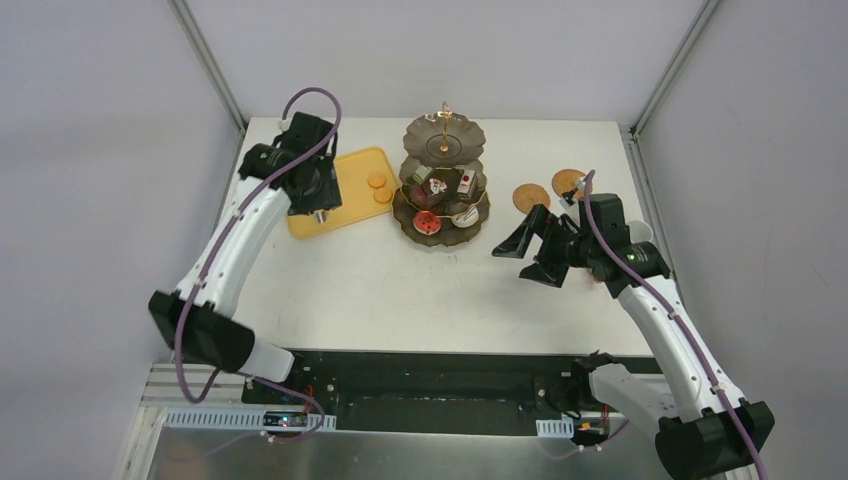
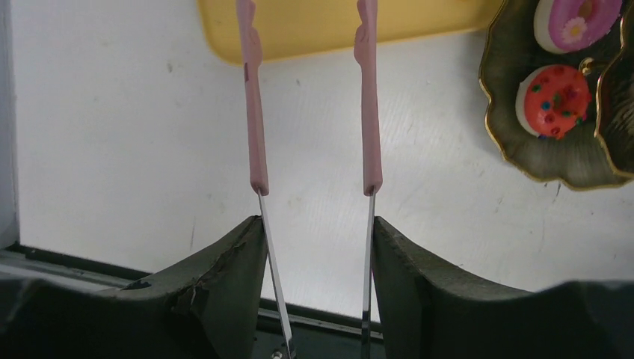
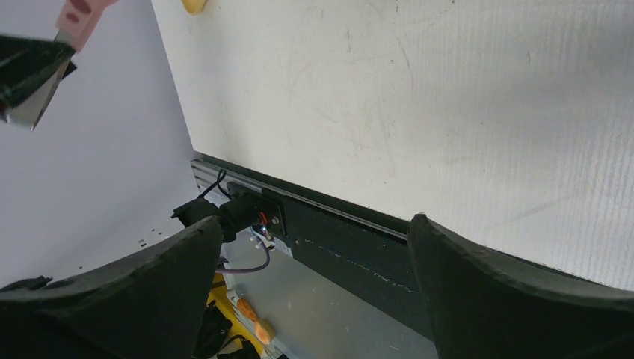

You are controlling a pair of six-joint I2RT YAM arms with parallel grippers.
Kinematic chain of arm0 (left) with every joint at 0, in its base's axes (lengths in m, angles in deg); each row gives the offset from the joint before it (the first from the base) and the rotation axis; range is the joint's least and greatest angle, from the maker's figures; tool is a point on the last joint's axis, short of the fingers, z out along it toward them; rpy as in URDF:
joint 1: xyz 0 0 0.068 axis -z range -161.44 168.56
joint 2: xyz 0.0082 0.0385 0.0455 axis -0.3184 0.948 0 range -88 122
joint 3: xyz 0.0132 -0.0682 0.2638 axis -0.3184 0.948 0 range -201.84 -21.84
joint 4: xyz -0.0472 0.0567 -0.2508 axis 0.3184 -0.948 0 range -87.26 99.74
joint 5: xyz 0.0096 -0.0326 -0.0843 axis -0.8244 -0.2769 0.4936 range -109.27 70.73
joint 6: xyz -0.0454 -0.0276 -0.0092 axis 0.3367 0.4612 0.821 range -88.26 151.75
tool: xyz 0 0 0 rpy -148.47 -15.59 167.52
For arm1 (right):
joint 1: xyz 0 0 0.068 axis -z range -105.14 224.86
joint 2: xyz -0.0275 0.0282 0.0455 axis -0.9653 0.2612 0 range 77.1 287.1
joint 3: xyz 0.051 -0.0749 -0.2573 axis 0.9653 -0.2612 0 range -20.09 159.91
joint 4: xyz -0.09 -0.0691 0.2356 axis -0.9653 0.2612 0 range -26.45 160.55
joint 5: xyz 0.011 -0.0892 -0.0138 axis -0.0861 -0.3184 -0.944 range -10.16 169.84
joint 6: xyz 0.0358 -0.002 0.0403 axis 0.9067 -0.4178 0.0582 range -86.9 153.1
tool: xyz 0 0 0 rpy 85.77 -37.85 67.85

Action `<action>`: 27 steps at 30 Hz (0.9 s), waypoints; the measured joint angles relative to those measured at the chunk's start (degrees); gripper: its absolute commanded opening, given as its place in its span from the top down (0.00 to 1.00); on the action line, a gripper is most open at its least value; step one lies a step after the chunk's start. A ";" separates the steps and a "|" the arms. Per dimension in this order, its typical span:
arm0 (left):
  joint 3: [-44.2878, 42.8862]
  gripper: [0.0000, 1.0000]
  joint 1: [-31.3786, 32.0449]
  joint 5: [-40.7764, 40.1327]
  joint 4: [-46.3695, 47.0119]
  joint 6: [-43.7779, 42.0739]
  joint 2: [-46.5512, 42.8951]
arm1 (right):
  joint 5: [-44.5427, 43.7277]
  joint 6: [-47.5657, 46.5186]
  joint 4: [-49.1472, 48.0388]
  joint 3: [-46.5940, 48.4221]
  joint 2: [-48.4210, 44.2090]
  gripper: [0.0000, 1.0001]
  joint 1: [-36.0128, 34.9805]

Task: Serve the afternoon tea

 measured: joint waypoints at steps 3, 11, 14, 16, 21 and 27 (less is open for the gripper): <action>-4.00 0.50 -0.55 1.86 2.95 0.07 9.09 | 0.02 -0.02 0.11 0.00 -0.68 0.01 0.00; -15.13 0.53 -0.66 5.09 7.74 -0.24 26.60 | 0.02 -0.02 0.48 0.00 -1.79 0.01 0.00; -20.81 0.54 -0.66 6.16 8.37 -0.28 31.06 | 0.02 -0.07 0.72 0.00 -1.81 0.01 0.00; -24.26 0.54 -0.66 6.75 8.52 -0.26 33.42 | 0.02 -0.07 1.01 0.00 -1.81 0.01 0.00; -30.16 0.55 -0.66 8.98 8.79 -0.24 37.81 | 0.02 -0.09 1.25 0.00 -1.81 0.01 0.00; -31.19 0.54 -0.66 10.51 8.50 -0.26 41.05 | 0.00 -0.11 1.25 0.00 -1.81 0.01 0.00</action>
